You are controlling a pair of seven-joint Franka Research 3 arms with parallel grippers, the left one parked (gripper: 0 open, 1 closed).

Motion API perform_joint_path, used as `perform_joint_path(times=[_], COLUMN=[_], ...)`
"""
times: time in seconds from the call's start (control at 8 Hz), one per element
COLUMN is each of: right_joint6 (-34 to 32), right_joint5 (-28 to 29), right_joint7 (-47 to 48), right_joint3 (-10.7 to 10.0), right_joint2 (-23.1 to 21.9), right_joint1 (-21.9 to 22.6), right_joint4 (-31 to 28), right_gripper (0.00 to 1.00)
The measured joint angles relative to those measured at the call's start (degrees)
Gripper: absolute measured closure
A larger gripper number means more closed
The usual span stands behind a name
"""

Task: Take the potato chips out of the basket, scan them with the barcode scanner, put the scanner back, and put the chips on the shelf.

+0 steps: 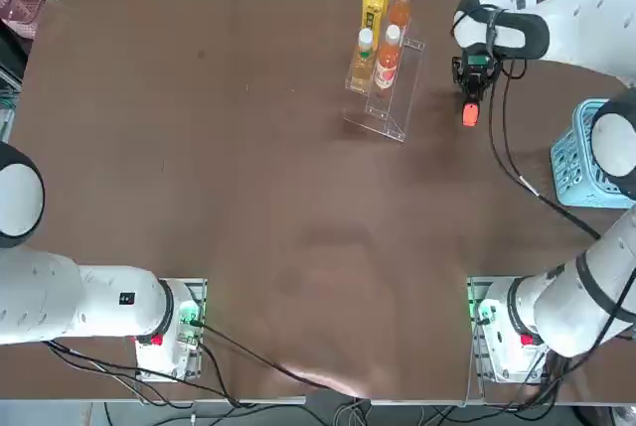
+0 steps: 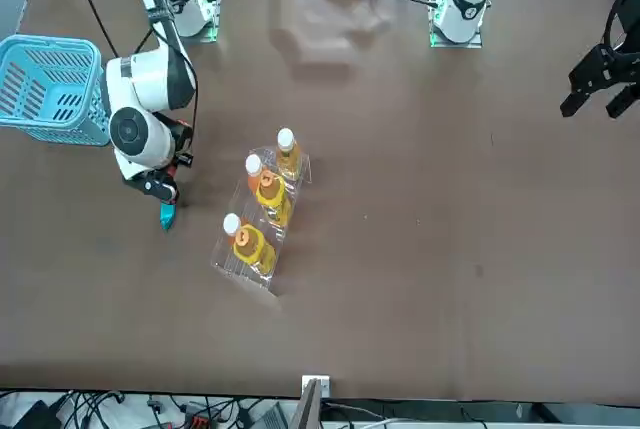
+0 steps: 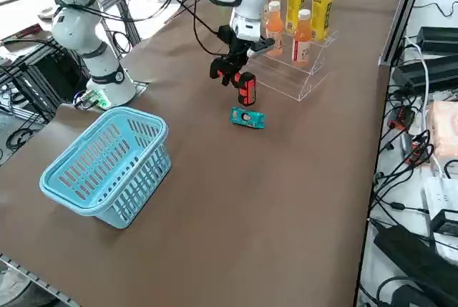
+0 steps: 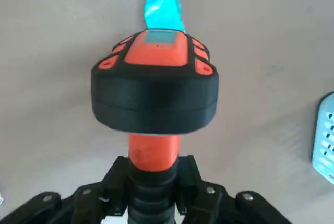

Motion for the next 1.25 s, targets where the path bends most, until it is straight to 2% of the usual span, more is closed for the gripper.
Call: perform_joint_path(times=[1.25], right_joint6=[2.82], right_joint5=[-1.52], right_joint7=[-1.77], right_joint3=[-0.51], right_joint2=[1.77], right_joint1=[-0.08], right_joint4=[0.32], right_gripper=[0.59])
